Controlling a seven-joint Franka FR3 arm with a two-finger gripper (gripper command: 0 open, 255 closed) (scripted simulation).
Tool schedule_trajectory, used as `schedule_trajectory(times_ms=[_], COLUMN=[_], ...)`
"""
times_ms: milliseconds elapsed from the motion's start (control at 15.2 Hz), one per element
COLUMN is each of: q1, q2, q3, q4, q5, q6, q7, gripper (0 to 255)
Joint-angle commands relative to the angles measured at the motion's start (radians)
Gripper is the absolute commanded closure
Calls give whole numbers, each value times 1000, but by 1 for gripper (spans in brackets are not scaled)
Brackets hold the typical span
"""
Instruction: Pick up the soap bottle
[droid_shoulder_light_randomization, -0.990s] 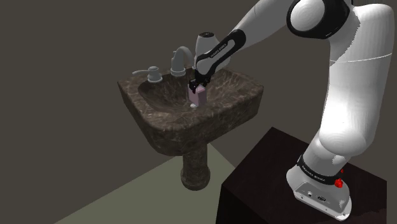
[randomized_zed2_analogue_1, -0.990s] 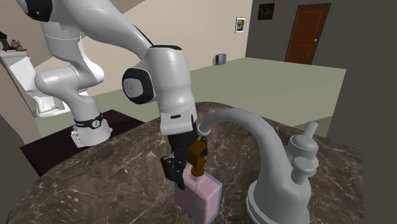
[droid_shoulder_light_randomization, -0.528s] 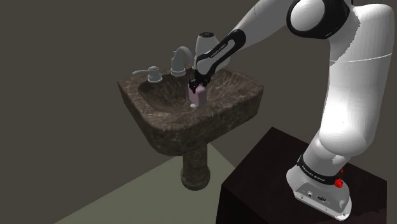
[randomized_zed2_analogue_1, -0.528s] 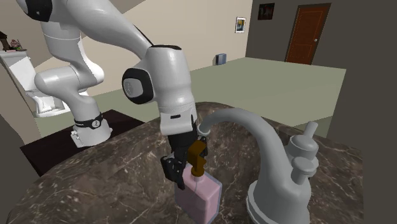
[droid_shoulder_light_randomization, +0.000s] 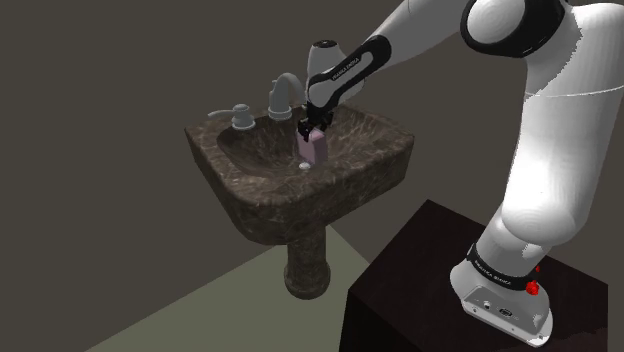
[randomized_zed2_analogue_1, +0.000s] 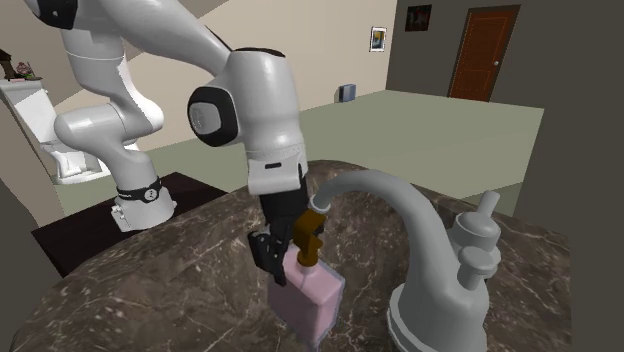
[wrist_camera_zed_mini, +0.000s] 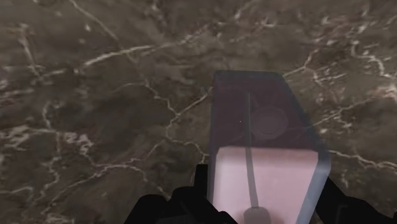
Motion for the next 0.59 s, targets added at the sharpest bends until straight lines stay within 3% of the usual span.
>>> schedule_trajectory(times_ms=[0, 528], q1=[-1, -7], q2=[-20, -58], q3=[2, 11], q4=[21, 55], q5=[4, 12], q6=[-15, -87], q7=[-6, -16], gripper=[255, 255])
